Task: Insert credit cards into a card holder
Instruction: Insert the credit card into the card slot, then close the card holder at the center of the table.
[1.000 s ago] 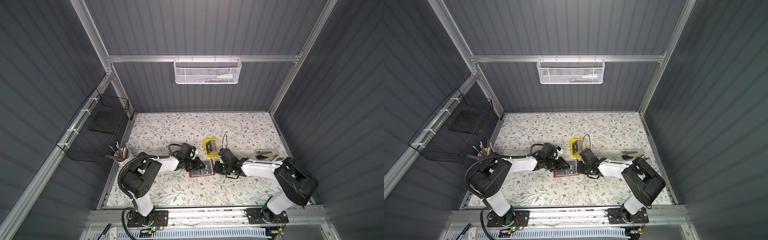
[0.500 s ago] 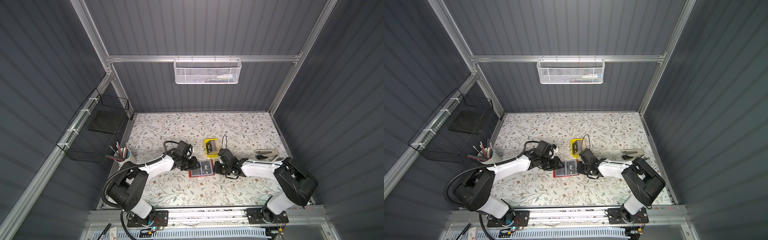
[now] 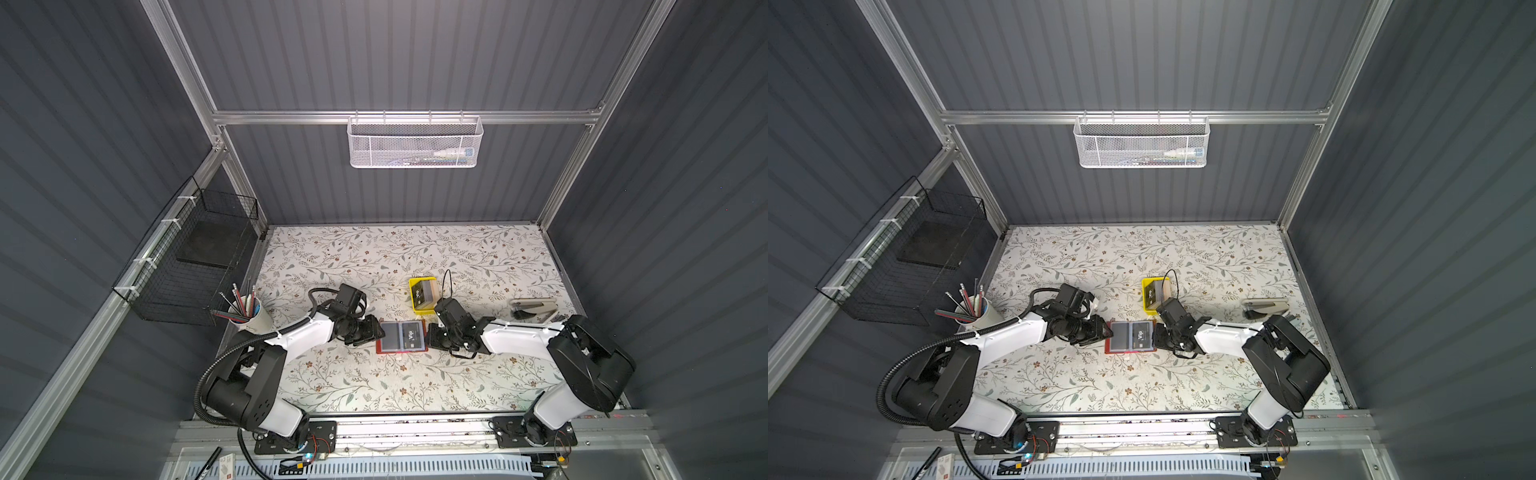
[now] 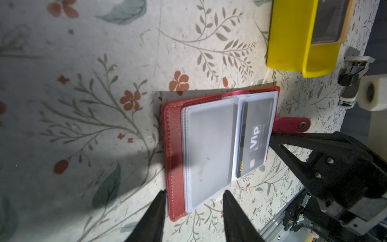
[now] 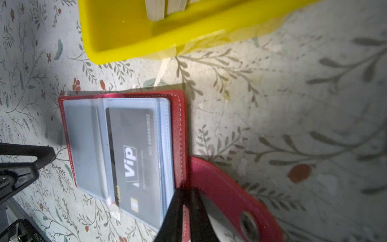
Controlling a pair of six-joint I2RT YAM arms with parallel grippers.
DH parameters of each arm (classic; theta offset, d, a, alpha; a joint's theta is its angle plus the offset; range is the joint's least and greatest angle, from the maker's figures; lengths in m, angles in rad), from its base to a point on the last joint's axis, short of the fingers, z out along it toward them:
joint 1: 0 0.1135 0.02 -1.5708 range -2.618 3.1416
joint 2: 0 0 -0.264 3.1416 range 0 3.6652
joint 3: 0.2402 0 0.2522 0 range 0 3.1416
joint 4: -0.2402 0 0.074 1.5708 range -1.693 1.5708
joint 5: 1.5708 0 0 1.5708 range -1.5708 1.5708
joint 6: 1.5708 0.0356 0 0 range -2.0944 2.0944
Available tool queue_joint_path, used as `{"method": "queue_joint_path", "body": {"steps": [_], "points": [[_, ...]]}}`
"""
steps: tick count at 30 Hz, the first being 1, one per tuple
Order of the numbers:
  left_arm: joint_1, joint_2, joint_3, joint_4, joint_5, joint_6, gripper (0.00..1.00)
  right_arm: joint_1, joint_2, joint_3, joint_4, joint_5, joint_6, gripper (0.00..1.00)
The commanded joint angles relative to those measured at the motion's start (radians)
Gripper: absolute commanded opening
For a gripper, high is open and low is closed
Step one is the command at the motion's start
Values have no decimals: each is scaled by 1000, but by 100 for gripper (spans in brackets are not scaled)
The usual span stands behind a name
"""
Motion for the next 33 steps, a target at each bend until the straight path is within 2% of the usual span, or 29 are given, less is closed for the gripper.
{"method": "queue_joint_path", "body": {"steps": [1,7,11,13,16,24,30,33], "points": [[4,31,-12,8,33,8,46,5,11,16,-29,8,6,12],[4,62,-21,24,33,2,46,7,9,18,-32,11,6,12],[4,89,-44,109,111,-19,46,8,14,21,-34,11,6,12],[4,95,-50,139,140,-24,41,8,11,22,-38,12,6,12],[4,75,-58,172,175,-50,40,9,14,28,-51,19,3,12],[-2,1,-26,114,193,-46,41,16,23,35,-52,28,6,12],[-65,-3,5,159,215,-81,43,20,28,43,-50,26,6,12],[-98,3,18,189,210,-103,47,23,26,44,-51,27,6,12]]}}
